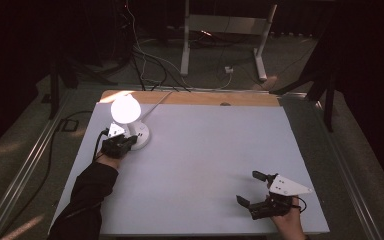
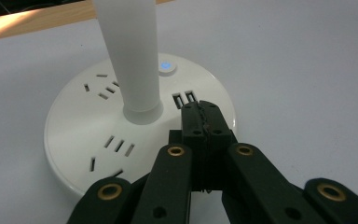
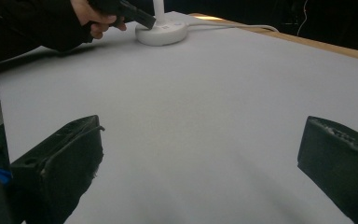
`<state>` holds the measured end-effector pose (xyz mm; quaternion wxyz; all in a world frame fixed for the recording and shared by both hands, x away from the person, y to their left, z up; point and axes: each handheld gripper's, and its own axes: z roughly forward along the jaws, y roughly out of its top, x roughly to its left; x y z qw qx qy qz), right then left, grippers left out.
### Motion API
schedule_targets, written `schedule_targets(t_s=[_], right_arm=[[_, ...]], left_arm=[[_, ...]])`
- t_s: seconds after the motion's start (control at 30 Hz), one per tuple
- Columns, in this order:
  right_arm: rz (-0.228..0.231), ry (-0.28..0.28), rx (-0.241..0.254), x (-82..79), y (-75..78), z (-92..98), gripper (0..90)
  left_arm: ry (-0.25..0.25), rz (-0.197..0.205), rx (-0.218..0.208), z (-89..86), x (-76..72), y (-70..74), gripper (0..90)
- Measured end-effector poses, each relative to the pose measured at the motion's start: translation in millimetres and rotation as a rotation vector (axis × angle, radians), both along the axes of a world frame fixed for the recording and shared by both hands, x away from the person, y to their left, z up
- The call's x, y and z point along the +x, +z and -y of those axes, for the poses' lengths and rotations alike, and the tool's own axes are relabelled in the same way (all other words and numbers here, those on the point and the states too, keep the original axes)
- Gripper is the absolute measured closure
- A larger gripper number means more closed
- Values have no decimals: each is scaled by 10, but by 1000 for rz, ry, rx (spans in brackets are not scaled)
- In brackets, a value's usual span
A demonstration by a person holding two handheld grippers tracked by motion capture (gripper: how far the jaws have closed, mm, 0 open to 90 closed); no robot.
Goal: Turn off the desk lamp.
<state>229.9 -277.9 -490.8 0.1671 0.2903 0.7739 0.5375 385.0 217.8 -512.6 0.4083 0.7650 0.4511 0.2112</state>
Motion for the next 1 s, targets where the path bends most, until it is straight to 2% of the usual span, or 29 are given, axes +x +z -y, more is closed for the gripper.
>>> schedule_targets(t_s=[0.23,0.27,0.33,0.57,0.63,0.7,0.77,0.83,0.9,0.93,1.0], right_arm=[[0,3,-4,0,0,-5,0],[1,2,-4,0,0,-5,0],[1,1,-1,-1,2,0,0],[3,1,-1,-1,2,3,0],[3,1,-2,-2,4,2,0],[3,1,-2,0,3,3,0],[3,1,-1,0,4,5,0],[3,1,-1,1,4,6,0],[3,1,-2,0,5,5,0],[3,1,-2,0,5,5,0],[5,2,-2,-2,8,5,0]], left_arm=[[-2,1,9,8,-1,5,900],[-2,4,-10,-8,-4,-6,900],[12,-1,-19,-26,1,15,900],[4,23,-53,-9,-47,190,895],[3,24,-60,-9,-61,238,843],[-1,19,-73,-16,-75,277,829],[1,12,-79,-21,-99,307,754],[-7,6,-87,-23,-110,319,743],[-9,1,-93,-21,-133,341,627],[-8,-7,-88,-17,-141,353,627],[-9,-13,-93,-11,-160,373,506]])
